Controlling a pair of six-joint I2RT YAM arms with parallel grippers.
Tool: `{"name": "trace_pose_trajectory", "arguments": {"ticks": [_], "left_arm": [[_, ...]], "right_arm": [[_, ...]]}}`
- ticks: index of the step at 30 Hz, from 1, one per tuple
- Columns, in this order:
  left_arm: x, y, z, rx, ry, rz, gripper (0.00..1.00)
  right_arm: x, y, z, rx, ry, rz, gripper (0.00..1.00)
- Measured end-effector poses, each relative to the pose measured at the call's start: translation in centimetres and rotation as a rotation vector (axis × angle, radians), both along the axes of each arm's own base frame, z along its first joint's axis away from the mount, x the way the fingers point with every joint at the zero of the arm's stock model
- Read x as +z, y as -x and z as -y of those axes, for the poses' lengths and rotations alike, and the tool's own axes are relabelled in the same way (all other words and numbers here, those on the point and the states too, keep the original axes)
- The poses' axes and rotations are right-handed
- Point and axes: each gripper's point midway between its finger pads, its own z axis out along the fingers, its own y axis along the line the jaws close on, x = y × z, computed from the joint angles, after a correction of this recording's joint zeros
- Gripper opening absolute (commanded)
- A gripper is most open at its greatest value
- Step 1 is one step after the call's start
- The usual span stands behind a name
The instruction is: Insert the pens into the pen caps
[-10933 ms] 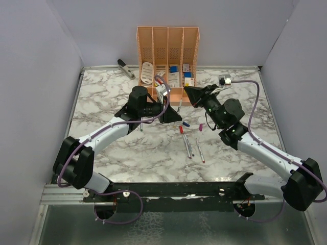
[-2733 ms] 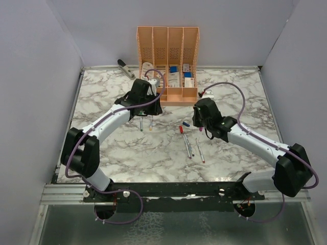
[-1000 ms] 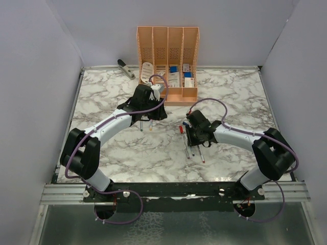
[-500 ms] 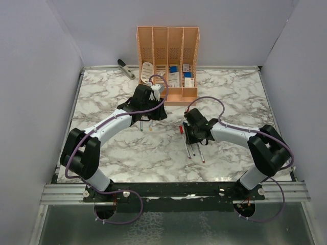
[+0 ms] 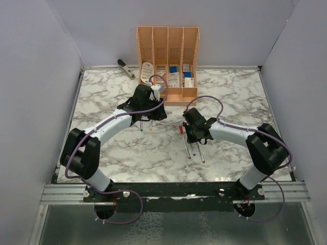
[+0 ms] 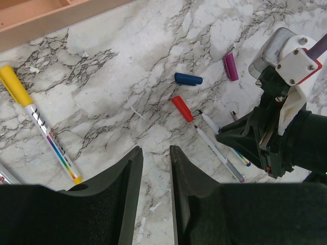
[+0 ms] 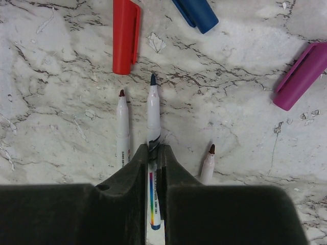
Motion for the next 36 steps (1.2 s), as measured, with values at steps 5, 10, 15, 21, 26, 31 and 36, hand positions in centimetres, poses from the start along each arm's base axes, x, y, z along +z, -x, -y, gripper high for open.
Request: {"name": "trace_pose_trajectory", "arguments": {"ticks": [5,10,15,21,26,31,36], "left_arm": [[0.0,0.0,0.0,-0.001,-0.001,0.001,0.31],[0.0,-0.1,-0.1,-0.003,-0.006,0.007,0.31],[0.0,-0.3,-0.1,0.0,-0.01,0.018,0.31],[1.2,0.6,0.4,-0.05,0.06,0.093,0.33],[3.8,3.4,1.9,-0.202,0.232,0.212,0.37],[7.7,4.9,3.8,-0.348,0.387,0.305,0.44],[9.8,5.7,4.6,-0.418,0.465,0.354,0.45]], "right_arm": [[0.3,-0.4,0.1,-0.008,0.024,0.001,0.01],[3.1,-2.8,-1.3,-0.022,-0.001,0.068,0.01],[8.7,-6.5,-3.7,-0.047,-0.088,0.214,0.01],[14.3,-9.1,-3.9,-0.111,-0.159,0.388,0.01],[18.6,-9.1,-3.4,-0.154,-0.295,0.537,0.01],[22.9,-7.1,-3.0,-0.132,-0.524,0.699,0.01],[26.0,-6.4,-4.4,-0.069,-0.676,0.766,0.01]]}}
